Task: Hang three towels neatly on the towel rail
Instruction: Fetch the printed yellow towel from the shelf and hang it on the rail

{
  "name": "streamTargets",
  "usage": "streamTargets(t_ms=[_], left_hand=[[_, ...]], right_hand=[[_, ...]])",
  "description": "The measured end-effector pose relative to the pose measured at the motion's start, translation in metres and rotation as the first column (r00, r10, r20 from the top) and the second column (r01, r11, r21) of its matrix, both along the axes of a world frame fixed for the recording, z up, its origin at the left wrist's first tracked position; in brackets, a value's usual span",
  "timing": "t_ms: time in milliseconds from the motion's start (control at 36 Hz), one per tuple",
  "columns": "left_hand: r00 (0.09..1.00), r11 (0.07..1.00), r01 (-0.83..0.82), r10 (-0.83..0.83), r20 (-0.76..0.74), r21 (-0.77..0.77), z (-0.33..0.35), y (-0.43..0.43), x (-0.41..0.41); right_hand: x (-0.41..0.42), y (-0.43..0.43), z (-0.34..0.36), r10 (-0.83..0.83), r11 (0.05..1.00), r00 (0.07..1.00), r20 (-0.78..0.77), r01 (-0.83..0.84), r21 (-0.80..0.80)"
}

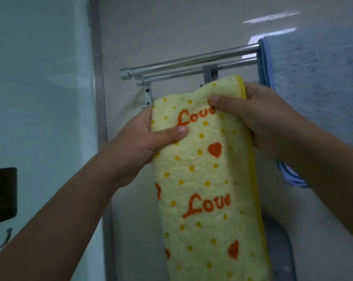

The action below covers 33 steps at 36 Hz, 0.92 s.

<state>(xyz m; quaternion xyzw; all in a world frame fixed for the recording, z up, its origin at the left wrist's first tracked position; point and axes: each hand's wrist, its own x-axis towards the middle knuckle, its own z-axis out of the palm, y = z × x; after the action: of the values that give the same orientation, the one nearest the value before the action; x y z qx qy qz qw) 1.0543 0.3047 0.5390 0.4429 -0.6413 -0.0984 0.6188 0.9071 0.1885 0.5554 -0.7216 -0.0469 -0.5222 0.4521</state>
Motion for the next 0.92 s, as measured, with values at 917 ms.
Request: streamTargets(t_ms=[917], left_hand=[[0.640,0.563,-0.603,0.764,0.078,-0.565,0.145,-0.053,0.008]], right_hand=[[0.024,-0.026,0.156,-0.656,0.581,0.710,0.256,0.692,-0.429]])
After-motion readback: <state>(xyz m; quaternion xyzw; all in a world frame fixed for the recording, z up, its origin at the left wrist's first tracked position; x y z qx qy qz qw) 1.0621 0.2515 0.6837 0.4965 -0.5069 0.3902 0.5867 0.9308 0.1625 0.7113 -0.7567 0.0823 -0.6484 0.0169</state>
